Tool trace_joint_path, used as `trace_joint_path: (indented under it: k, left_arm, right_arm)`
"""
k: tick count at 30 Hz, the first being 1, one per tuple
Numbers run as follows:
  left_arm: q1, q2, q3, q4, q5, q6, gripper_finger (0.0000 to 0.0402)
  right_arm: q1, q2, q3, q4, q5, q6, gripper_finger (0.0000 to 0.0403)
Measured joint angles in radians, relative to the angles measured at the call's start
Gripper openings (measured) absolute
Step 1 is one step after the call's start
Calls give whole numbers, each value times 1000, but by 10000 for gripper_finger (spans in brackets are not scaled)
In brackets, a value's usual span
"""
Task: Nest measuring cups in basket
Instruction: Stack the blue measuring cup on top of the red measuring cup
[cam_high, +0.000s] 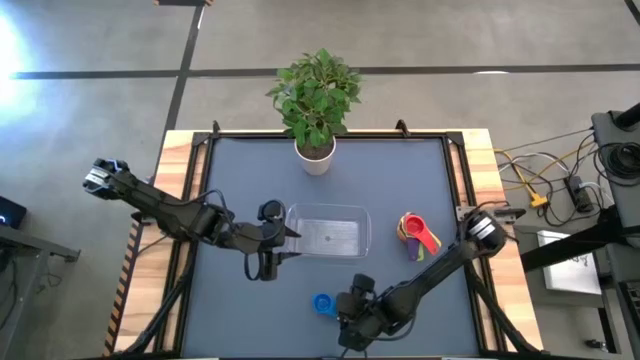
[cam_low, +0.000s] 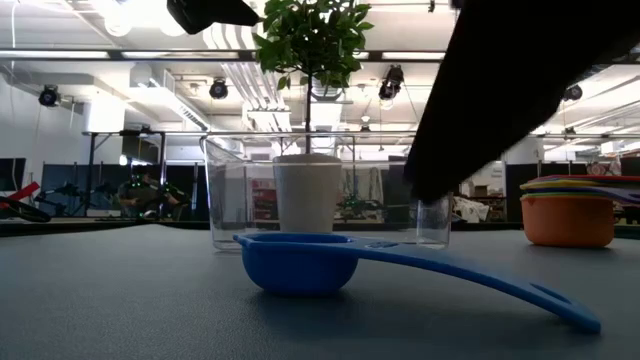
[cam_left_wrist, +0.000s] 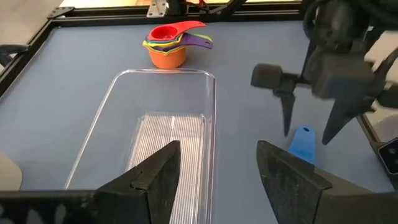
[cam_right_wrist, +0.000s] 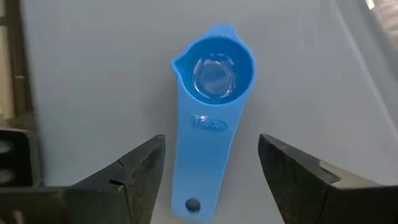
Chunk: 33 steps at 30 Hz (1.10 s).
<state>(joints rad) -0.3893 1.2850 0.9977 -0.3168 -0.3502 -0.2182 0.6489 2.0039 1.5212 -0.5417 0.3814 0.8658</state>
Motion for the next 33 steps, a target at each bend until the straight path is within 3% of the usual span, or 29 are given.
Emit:
trace_joint_path:
  k: [7, 12, 19, 26, 33]
  left_arm:
    - [0, 0, 0, -1, 2, 18, 194]
    - [0, 0, 0, -2, 2, 22, 194]
    - [0, -1, 0, -2, 2, 23, 194]
    - [0, -2, 0, -2, 2, 27, 194]
    - [0, -2, 0, -4, 2, 34, 194]
  right_arm:
    - [-7, 61, 28, 0, -15, 25, 302]
    - [-13, 81, 28, -10, -15, 58, 302]
    - [-20, 101, 30, -19, -20, 58, 246]
    - [-23, 79, 29, -56, -41, 62, 141]
    - [-18, 22, 27, -108, -13, 78, 135]
